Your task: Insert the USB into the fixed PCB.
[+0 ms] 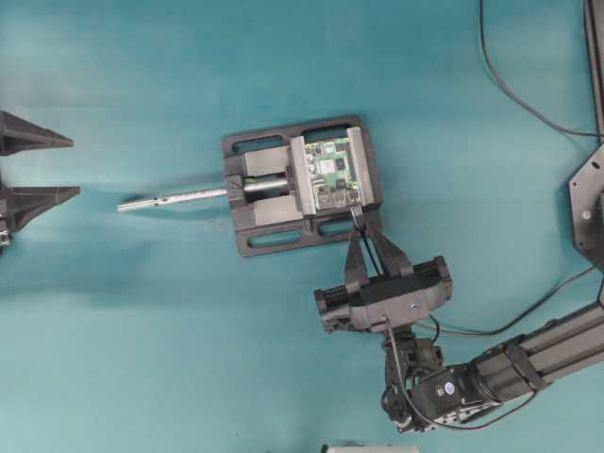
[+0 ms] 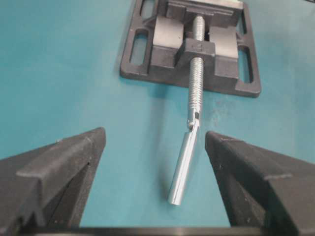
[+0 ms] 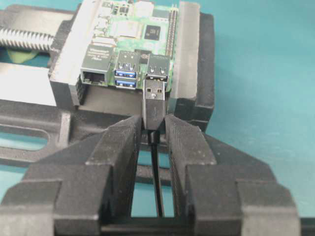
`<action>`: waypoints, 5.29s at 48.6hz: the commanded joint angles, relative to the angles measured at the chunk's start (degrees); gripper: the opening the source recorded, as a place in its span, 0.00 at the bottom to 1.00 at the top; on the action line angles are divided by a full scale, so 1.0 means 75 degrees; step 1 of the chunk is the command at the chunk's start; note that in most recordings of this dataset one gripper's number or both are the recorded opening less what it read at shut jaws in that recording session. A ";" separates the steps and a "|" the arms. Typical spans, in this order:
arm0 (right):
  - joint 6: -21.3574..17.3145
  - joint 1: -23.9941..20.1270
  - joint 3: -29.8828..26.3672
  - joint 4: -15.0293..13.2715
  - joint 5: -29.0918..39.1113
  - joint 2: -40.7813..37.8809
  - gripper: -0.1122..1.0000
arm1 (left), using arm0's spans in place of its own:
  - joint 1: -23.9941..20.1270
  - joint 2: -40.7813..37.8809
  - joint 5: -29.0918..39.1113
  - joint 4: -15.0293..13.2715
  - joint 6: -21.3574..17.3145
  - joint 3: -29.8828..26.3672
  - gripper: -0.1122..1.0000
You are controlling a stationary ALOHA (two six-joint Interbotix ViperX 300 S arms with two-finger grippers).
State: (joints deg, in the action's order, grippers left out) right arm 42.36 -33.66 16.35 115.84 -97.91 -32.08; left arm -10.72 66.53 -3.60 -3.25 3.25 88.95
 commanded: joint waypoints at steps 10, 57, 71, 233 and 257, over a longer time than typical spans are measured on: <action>0.0012 0.0059 -0.0059 -0.0047 -0.0059 0.0352 0.29 | -0.0012 -0.0117 -0.0070 0.0023 0.0082 -0.0094 0.99; 0.0328 0.0305 -0.0199 -0.0082 0.0000 0.0340 0.29 | -0.0012 -0.0117 -0.0070 0.0023 0.0082 -0.0094 0.99; 0.0645 0.0328 -0.0246 -0.0082 0.0023 0.0340 0.29 | -0.0012 -0.0117 -0.0070 0.0023 0.0082 -0.0094 0.99; 0.1160 0.0973 0.0023 -0.0316 0.0246 0.0363 0.29 | -0.0012 -0.0117 -0.0070 0.0023 0.0082 -0.0094 0.99; 0.1184 0.1078 0.0047 -0.0316 0.0211 0.0398 0.29 | -0.0012 -0.0117 -0.0070 0.0023 0.0082 -0.0094 0.99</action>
State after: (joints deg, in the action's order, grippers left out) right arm 51.06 -29.71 16.88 114.08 -95.71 -30.41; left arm -10.72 66.53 -3.60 -3.25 3.25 88.95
